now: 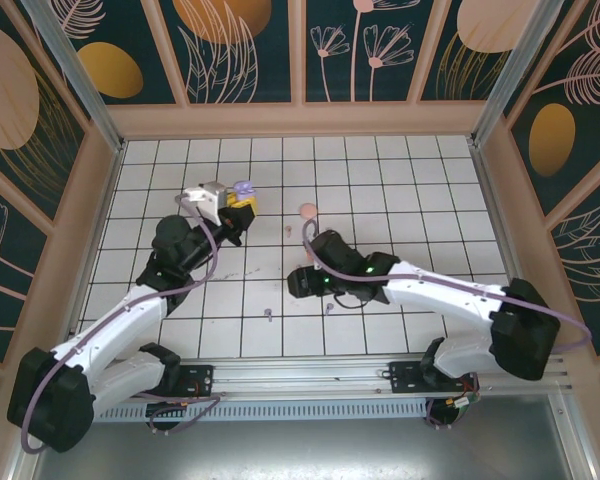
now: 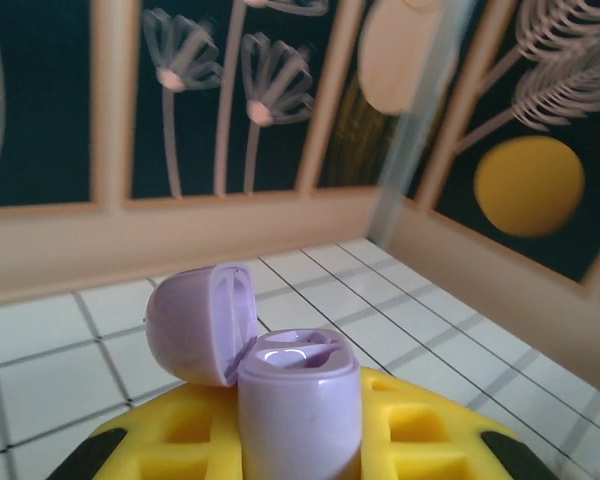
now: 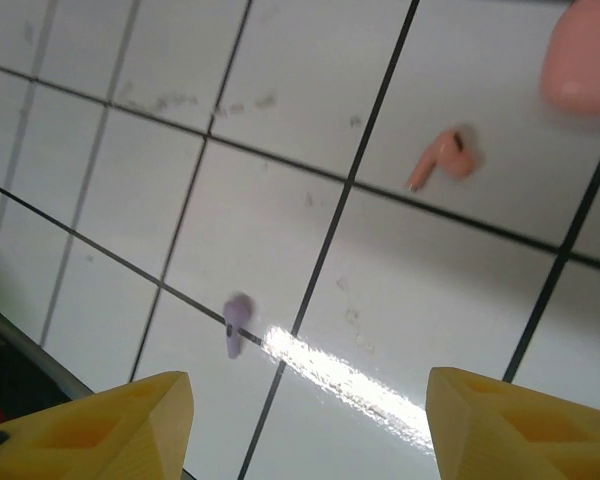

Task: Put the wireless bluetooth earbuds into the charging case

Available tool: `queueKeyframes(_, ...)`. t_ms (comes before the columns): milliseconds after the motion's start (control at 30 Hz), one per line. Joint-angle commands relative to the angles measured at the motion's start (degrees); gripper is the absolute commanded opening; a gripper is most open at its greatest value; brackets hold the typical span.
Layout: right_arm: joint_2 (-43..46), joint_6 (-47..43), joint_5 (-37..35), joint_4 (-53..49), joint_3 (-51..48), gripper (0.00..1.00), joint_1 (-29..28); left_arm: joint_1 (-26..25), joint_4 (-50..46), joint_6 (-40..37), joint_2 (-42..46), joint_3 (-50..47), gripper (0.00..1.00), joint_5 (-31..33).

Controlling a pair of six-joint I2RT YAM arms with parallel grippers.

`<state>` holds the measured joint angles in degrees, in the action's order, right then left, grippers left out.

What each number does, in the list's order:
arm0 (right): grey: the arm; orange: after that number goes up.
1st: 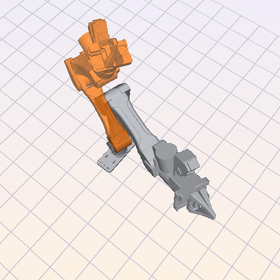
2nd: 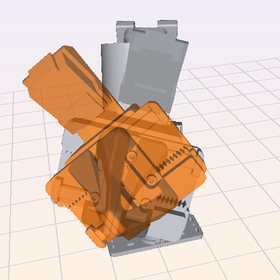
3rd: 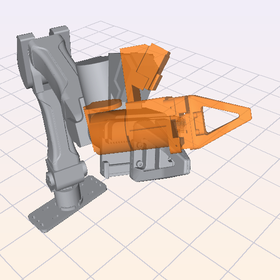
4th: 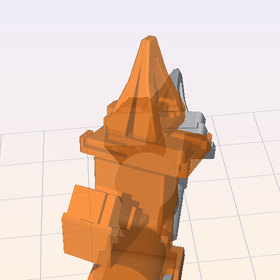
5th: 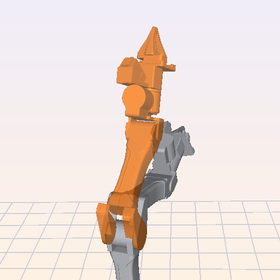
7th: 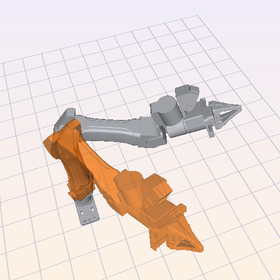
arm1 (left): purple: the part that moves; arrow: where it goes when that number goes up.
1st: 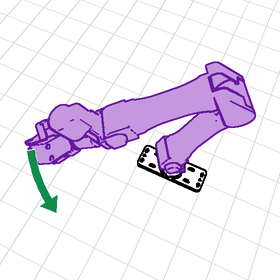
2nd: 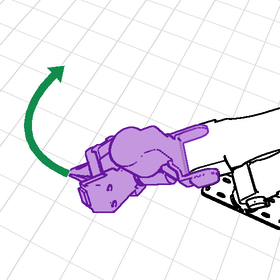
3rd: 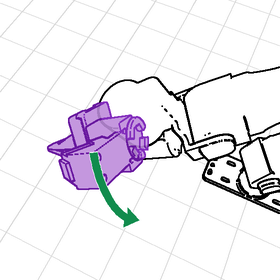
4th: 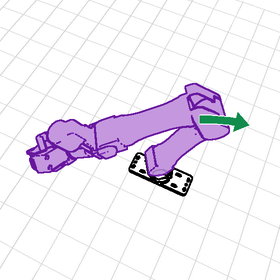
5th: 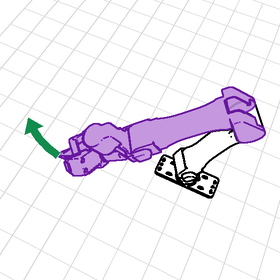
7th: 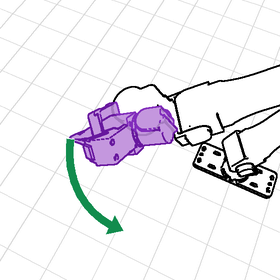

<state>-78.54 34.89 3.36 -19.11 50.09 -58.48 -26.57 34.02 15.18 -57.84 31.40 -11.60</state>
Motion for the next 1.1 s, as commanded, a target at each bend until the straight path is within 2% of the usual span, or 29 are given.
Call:
queueKeyframes(0,-4.8,4.7,-3.9,-0.3,3.4,0.63,-3.6,0.0,8.5,1.8,2.9,-1.6,0.0,13.8)
queueKeyframes(133,-12.1,6.4,-6.3,-2.9,8.0,0.61,-7.2,0.0,5.5,2.7,4.3,-0.6,0.0,20.1)
queueKeyframes(233,-16.9,7.5,-8.2,-5.8,12.3,0.6,-9.4,0.0,4.2,3.5,4.7,0.1,0.0,22.5)
queueKeyframes(633,-30.4,13.7,-12.6,-15.9,24.9,0.55,-12.2,0.0,5.0,4.5,6.6,-0.9,0.0,26.8)
queueKeyframes(1067,-37.2,13.5,-12.2,-19.3,31.4,0.5,-13.6,0.0,5.8,3.3,7.6,-2.2,0.0,27.4)
